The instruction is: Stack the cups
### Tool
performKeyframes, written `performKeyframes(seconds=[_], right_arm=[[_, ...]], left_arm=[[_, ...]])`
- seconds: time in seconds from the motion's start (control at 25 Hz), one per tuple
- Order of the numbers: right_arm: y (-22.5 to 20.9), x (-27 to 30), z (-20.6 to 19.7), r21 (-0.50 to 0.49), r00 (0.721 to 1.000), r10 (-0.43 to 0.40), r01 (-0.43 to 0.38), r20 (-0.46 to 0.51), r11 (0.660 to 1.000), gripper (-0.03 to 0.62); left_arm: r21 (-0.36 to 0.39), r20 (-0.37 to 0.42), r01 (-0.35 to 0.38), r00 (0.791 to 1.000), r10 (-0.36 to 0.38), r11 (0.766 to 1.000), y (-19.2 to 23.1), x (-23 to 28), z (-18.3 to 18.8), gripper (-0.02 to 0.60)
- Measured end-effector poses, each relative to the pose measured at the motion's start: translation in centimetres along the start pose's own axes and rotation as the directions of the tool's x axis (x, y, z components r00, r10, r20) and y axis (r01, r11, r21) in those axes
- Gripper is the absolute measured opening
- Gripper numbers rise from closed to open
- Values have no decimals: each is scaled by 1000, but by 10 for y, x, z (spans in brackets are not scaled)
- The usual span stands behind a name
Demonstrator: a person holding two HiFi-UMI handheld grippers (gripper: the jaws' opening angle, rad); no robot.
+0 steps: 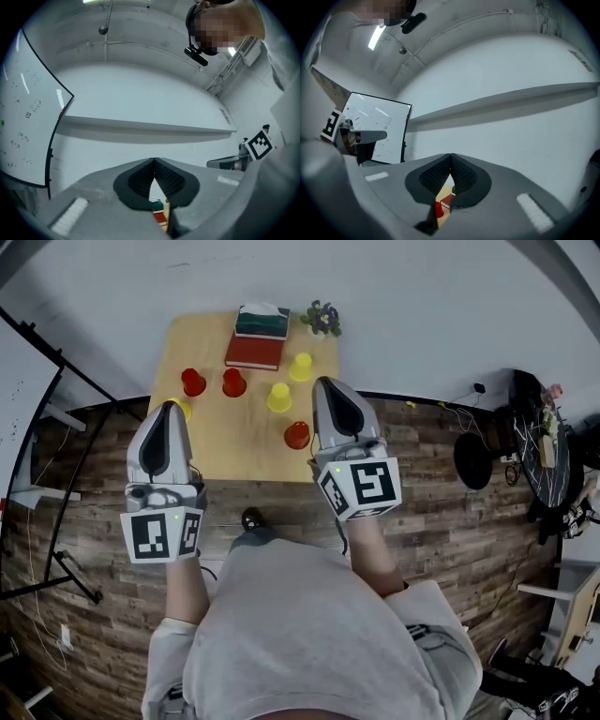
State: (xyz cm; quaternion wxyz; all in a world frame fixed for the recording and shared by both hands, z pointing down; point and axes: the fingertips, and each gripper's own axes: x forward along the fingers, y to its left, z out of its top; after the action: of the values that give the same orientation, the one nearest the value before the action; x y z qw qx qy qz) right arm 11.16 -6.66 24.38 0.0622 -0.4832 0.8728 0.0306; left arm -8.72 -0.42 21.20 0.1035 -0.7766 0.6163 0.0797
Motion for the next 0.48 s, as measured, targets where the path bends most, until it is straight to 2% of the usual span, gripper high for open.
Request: performKeyframes(seconds=[0.28,0.48], right_arm=[[-2,36,-21,7,997,-58,59,-55,998,3],[-7,49,-64,15,981,-91,95,-174,995,6]], left_arm=[[-25,2,53,999,-53,998,32,31,-14,5],[-53,-11,89,996,-90,995,46,51,-31,5]])
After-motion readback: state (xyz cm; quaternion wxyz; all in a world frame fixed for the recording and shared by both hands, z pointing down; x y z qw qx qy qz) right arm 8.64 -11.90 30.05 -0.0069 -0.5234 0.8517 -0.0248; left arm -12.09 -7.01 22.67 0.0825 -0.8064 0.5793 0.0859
